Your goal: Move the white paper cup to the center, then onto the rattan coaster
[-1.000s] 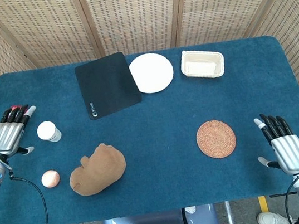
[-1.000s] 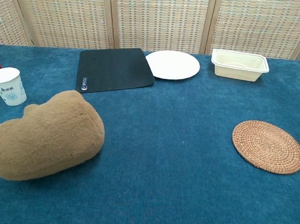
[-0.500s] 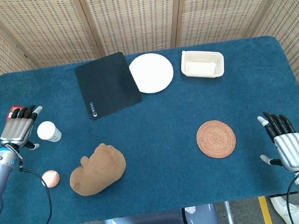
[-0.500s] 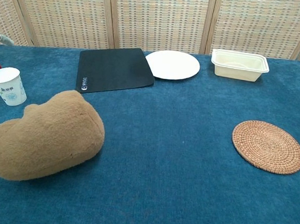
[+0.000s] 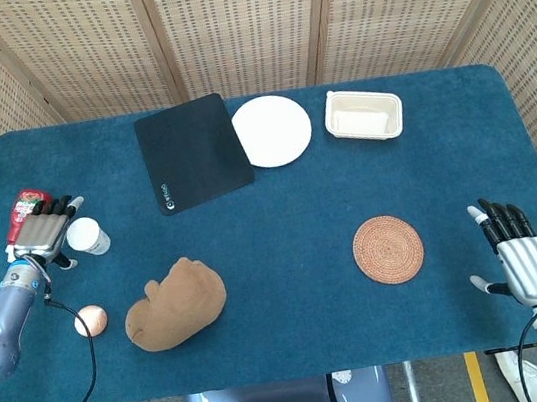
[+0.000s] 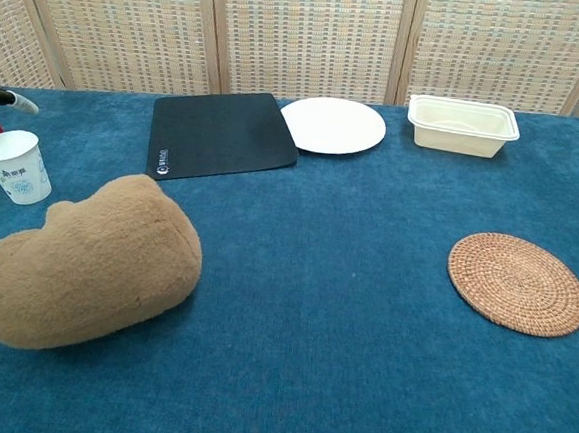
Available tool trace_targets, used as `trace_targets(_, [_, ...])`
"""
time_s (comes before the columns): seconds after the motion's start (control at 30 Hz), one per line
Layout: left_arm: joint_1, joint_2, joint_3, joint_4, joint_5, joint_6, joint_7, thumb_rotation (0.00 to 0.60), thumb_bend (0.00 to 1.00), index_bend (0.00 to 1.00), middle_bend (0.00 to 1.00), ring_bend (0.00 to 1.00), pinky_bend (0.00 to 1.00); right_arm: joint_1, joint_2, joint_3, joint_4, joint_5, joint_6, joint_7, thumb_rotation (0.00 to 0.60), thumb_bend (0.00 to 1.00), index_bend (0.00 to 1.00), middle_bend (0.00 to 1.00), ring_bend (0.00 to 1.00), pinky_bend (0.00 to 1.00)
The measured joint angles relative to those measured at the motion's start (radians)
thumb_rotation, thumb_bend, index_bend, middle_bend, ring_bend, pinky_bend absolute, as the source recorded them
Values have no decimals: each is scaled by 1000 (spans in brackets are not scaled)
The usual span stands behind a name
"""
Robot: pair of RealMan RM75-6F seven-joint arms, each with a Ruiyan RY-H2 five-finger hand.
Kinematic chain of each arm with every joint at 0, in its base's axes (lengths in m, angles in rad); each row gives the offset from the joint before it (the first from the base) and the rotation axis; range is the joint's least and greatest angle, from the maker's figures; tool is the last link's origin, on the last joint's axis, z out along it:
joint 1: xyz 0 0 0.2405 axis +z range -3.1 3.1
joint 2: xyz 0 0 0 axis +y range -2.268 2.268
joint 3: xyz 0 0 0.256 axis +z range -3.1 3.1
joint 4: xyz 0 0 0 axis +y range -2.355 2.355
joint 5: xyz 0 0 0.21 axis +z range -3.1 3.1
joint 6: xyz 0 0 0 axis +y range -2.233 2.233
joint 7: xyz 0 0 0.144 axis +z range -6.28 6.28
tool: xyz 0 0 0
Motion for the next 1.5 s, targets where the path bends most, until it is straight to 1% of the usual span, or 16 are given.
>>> trace_targets(0.07, [-9, -14, 2, 18, -8, -10, -1, 600, 218, 13, 0, 0, 0, 0, 0, 0, 2, 0, 0, 3, 600, 47, 0, 0, 0, 0])
trace_targets(0.2, [-24, -37, 8, 40, -16, -16, 1, 600, 306, 115, 0, 0, 0, 0, 0, 1, 5, 1, 1, 12, 600, 48, 0, 0, 0, 0])
trace_targets(0.37, [-35, -59, 15, 50, -23, -16, 4, 600, 374, 137, 0, 0, 0, 0, 0, 0, 7, 0, 1, 16, 600, 48, 0, 0, 0, 0])
trace_targets(0.43, [-38, -66, 18, 52, -23, -11, 4, 600, 398, 166, 0, 0, 0, 0, 0, 0, 7, 1, 1, 16, 600, 48, 0, 0, 0, 0])
trace_targets(0.63, [-38, -66, 26, 49, -22, -2, -1, 600, 414, 248, 0, 0, 0, 0, 0, 1, 7, 0, 3, 17, 600, 47, 0, 0, 0, 0])
trace_targets(0.93, [-30, -52, 36, 37, -18, 1, -27, 600, 415, 262, 0, 0, 0, -1, 0, 0, 6, -4, 8, 20, 600, 47, 0, 0, 0, 0])
trace_targets(1.1, [-24, -36, 32, 20, -8, 16, -49, 600, 415, 262, 0, 0, 0, -2, 1, 0, 4, -5, 10, 24, 600, 48, 0, 0, 0, 0])
trace_targets(1.27, [-23, -1, 17, -29, 11, 42, -72, 600, 414, 263, 0, 0, 0, -2, 3, 0, 4, -6, 11, 28, 600, 48, 0, 0, 0, 0])
trace_targets(1.4, [-27, 38, -3, -95, 27, 73, -83, 600, 414, 262, 0, 0, 0, -2, 4, 1, 5, -4, 12, 33, 600, 47, 0, 0, 0, 0])
trace_targets(1.5, [-36, 74, -23, -166, 37, 99, -83, 600, 414, 263, 0, 0, 0, -3, 5, 2, 8, -1, 11, 41, 600, 48, 0, 0, 0, 0])
